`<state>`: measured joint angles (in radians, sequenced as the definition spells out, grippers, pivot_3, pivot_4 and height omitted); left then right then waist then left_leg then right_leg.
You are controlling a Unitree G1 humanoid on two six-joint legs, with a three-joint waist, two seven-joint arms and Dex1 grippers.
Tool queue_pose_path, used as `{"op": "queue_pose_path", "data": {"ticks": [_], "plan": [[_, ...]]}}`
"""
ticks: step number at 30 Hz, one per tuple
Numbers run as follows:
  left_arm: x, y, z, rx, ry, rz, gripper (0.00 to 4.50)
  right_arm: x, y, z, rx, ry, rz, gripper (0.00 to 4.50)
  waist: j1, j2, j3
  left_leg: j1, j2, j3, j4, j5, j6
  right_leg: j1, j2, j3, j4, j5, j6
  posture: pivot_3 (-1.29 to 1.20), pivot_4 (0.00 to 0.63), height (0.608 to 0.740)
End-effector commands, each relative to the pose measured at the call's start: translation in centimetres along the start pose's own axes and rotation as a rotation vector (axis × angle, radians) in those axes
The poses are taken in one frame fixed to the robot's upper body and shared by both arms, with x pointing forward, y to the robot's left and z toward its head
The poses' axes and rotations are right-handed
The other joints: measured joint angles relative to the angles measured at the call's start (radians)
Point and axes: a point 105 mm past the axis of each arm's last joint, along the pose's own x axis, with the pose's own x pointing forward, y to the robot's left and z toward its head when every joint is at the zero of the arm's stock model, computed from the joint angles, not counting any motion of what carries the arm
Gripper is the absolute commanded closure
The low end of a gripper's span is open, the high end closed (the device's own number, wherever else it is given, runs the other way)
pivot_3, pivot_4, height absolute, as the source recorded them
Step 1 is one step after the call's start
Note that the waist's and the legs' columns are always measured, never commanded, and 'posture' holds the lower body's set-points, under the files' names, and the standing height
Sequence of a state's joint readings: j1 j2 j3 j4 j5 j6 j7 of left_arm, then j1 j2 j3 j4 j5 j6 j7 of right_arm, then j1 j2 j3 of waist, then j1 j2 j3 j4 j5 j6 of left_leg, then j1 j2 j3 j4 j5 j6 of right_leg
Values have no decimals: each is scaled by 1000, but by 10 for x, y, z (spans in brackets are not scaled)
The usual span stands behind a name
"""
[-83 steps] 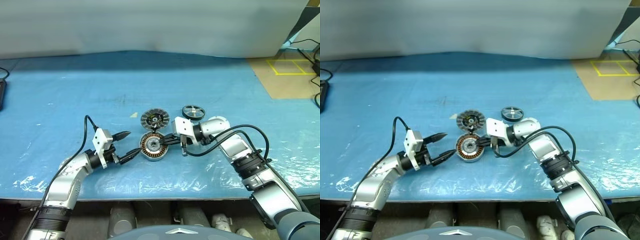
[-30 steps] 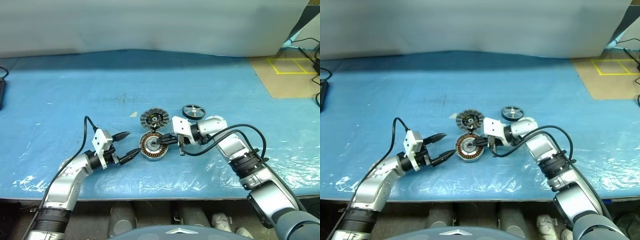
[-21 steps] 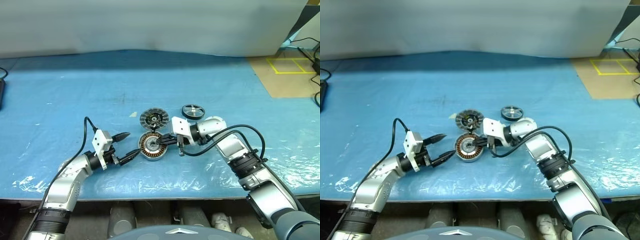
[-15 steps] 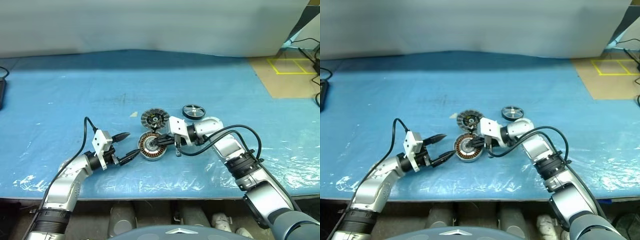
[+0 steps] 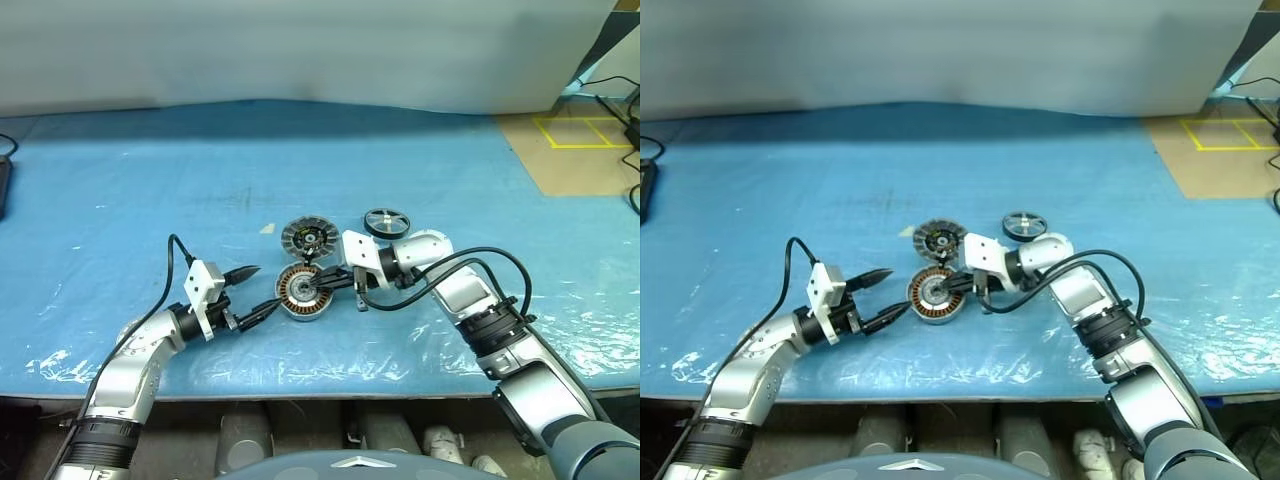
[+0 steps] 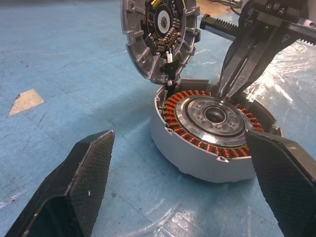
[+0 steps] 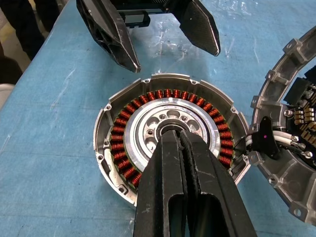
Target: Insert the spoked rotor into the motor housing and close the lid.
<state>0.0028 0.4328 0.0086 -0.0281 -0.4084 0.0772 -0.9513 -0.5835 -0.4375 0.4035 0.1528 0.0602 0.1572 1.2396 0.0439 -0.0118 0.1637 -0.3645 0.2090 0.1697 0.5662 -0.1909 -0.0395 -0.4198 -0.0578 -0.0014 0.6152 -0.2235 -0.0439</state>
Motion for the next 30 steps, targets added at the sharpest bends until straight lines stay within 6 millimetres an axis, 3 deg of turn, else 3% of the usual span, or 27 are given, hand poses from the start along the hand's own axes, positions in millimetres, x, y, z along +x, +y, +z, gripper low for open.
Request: {"op": "queue_pose_path", "data": {"ticks": [1, 19, 30], "plan": [[2, -2, 9, 32, -25, -14, 66, -2, 0, 9, -20, -35, -6, 4430, 0, 0, 0, 0, 0, 0, 0, 0, 0, 0, 0, 0, 0, 0, 0, 0, 150, 740], [-1, -1, 9, 38, -20, -7, 66, 9, 5, -20, 25, 21, 6, 4430, 0, 0, 0, 1, 0, 0, 1, 0, 0, 0, 0, 0, 2, 0, 0, 0, 150, 740], [-1, 0, 9, 38, -19, -7, 66, 16, -1, 3, 9, -53, 0, 4430, -3, 0, 0, 1, 0, 0, 1, 0, 0, 0, 0, 1, 3, 0, 0, 0, 150, 740]]}}
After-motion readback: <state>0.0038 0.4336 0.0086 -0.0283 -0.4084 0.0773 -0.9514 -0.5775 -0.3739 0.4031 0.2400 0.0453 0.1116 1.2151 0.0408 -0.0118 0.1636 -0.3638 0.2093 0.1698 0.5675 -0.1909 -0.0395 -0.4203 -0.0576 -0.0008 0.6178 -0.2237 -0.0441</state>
